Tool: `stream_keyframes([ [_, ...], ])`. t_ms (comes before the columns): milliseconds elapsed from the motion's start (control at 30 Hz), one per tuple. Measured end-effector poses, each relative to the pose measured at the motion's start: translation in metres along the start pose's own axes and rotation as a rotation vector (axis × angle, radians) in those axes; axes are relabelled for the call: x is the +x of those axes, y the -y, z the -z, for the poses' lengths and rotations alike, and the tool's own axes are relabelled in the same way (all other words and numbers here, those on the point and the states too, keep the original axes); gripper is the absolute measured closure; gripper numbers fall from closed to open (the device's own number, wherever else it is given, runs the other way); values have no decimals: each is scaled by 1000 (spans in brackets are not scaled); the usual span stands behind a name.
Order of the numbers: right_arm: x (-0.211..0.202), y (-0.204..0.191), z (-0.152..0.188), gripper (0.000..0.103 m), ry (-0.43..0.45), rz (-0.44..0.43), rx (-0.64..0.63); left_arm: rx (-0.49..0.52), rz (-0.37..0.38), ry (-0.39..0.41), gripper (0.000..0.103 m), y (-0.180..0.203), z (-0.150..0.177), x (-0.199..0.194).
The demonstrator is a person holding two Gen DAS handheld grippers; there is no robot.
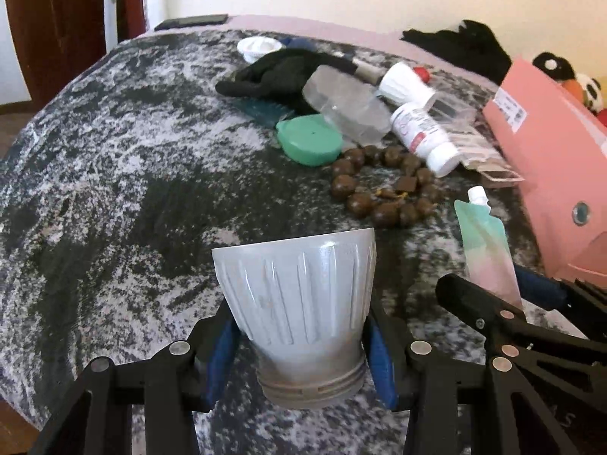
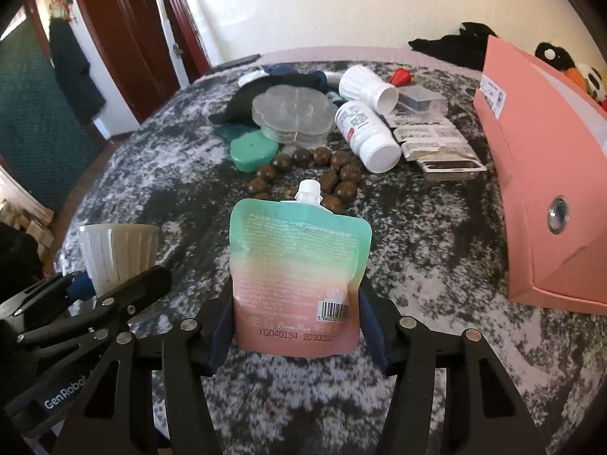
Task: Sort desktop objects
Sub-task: 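Lower the white cup into the pink box while right tool drops the pouch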
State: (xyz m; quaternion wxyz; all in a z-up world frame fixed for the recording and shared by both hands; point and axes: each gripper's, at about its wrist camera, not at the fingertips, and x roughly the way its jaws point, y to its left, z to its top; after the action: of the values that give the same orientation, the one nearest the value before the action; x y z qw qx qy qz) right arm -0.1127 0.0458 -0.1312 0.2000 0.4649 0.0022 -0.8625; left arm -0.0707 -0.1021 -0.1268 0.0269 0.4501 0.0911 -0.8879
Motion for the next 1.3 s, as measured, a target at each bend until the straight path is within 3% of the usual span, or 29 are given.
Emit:
stream_keyframes([
  [500,-111,23,12,42,230,88,-19,121,63,139,52,72,-15,-75],
  [900,-196,90,21,42,403,203,95,281,155,227,52,171,-31,-108],
  [1300,-255,181,10,42,538,355,251,393,260,278,52,269,-72,-101],
])
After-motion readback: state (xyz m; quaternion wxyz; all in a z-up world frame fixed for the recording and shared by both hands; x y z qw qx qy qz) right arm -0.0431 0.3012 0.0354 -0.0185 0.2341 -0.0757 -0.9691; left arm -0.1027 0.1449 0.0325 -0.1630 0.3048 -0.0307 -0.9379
